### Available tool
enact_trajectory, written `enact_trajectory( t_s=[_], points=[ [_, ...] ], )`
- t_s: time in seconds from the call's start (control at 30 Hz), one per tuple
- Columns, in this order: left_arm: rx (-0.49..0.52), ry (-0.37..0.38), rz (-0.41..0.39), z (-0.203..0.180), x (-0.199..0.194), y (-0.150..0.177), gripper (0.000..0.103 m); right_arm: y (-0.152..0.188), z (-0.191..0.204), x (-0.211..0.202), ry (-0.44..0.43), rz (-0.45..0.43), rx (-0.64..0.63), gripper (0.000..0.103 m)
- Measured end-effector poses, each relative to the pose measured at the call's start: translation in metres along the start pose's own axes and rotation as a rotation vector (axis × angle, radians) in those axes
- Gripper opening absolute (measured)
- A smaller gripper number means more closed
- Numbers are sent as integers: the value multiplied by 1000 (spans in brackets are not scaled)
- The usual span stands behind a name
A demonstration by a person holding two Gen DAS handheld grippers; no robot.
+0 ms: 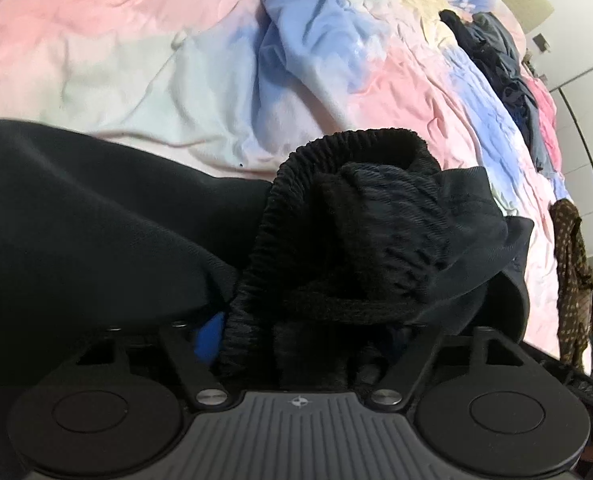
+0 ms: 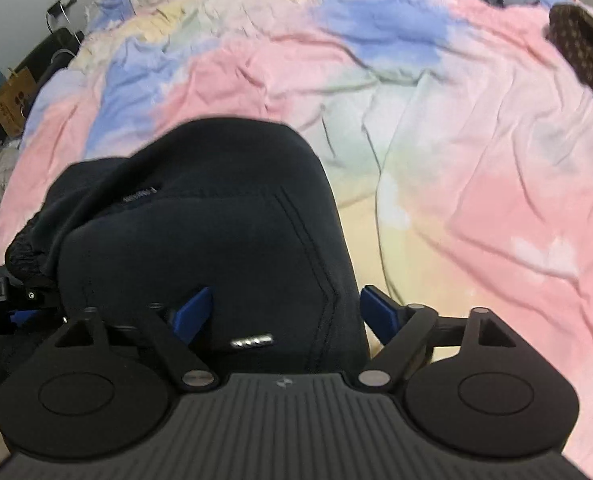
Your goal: Fold clothes
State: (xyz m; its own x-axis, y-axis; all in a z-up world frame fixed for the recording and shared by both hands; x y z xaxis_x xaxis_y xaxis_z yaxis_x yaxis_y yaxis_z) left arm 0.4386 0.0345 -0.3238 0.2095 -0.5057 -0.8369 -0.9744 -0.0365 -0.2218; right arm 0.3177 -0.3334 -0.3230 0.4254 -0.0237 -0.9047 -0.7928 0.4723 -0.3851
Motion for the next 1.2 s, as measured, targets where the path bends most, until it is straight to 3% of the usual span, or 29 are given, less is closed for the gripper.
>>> enact_trajectory(
  t_s=[0.03, 0.2, 0.27, 0.43, 0.6, 0.7, 0.83, 0.9, 0.97, 1.03, 1.2],
  points=[
    [2, -8, -2, -1, -2, 2, 55, 2, -1, 4, 0, 14, -1, 88],
    [17, -20, -33, -10, -29, 9, 34, 5, -1, 6, -11, 35, 31, 89],
    [19, -3, -59, -15, -46, 11, 12, 4, 4, 3, -16, 24, 12, 88],
    [0, 26, -86, -17, -73, 20, 12, 2, 22, -4, -25, 6, -54, 88],
    [-78, -11, -68, 13, -51, 28, 14, 5, 43, 3, -1, 31, -128, 92],
    [-144, 50, -86, 25, -51, 27, 15, 6, 53, 2, 29, 38, -161, 92],
    [-201, 126, -152, 29, -81, 36, 24, 4, 48, -10, 22, 34, -124, 92],
    [-274, 155, -185, 40, -99, 48, 39, 4, 43, -14, 19, 39, -107, 91],
    [-365, 182, -214, 59, -113, 65, 64, 6, 41, -18, 20, 51, -95, 91],
    [-453, 166, -240, 82, -127, 84, 76, 10, 43, -22, 37, 60, -107, 91],
    [-756, 143, -341, 150, -147, 129, 83, 18, 50, -31, 29, 90, -69, 91]
  ],
)
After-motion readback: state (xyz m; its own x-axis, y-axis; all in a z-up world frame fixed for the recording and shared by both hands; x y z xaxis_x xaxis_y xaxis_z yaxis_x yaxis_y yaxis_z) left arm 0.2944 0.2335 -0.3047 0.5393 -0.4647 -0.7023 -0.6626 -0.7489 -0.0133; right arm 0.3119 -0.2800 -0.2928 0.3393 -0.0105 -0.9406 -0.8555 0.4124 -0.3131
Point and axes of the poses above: each gripper's, at about its wrist camera, not at the fingertips, and x roughly the way its jaws point, z to its left, y to its underside, the point moved 2 cm from there along x, roughly the way its jaws point, and after that the axes turned 6 degrees about y, right-handed, at the moved point
